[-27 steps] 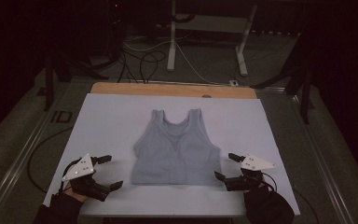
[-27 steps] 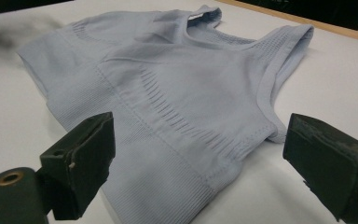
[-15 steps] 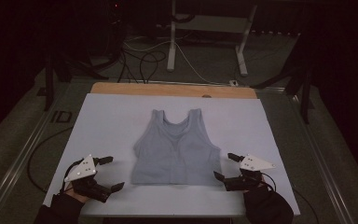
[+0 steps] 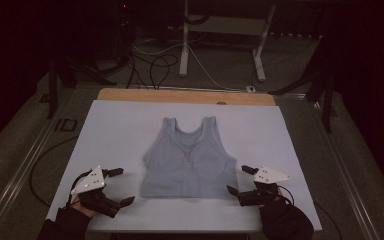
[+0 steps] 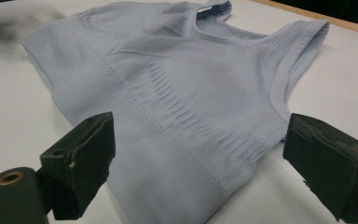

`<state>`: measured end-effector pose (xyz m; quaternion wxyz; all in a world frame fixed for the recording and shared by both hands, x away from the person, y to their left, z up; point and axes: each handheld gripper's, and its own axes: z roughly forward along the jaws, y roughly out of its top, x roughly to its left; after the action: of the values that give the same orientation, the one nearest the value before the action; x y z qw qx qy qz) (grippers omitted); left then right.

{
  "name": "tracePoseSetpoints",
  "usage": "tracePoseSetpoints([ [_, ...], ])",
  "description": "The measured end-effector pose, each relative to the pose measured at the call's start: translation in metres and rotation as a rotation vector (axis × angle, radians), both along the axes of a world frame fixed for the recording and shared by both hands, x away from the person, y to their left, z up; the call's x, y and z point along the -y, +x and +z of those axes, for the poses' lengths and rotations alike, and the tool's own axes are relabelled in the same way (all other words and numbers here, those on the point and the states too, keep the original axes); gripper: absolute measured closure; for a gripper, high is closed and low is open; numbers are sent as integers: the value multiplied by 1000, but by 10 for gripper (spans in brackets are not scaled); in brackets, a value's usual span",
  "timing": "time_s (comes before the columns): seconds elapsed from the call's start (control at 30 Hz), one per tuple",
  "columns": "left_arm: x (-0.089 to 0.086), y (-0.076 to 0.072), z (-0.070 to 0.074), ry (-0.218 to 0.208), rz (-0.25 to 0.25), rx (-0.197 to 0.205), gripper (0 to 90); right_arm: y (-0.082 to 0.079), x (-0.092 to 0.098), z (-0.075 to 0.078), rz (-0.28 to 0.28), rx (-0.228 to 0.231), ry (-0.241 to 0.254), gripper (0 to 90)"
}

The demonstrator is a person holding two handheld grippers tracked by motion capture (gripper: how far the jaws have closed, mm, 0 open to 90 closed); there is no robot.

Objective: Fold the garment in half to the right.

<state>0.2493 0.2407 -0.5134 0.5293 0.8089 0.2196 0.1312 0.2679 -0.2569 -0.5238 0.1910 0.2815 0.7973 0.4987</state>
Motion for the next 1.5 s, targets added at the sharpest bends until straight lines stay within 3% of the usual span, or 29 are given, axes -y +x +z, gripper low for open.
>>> tracePoseSetpoints([
  [0.2, 3, 0, 4, -13, -8, 10, 6, -1, -3, 6, -22, 11, 2, 92],
  [0.3, 5, 0, 8, -10, -13, 10, 6, -2, -5, 14, -35, 9, 45, 92],
  [0.7, 15, -3, 32, 12, -34, 26, 6, 1, -18, 55, -39, 67, -6, 93],
  [0.97, 25, -2, 46, 39, -49, 27, 6, 18, -32, 84, -19, 132, -39, 93],
  [1.5, 38, 7, 54, 97, -10, -11, 6, 51, -65, 109, 29, 151, -45, 93],
])
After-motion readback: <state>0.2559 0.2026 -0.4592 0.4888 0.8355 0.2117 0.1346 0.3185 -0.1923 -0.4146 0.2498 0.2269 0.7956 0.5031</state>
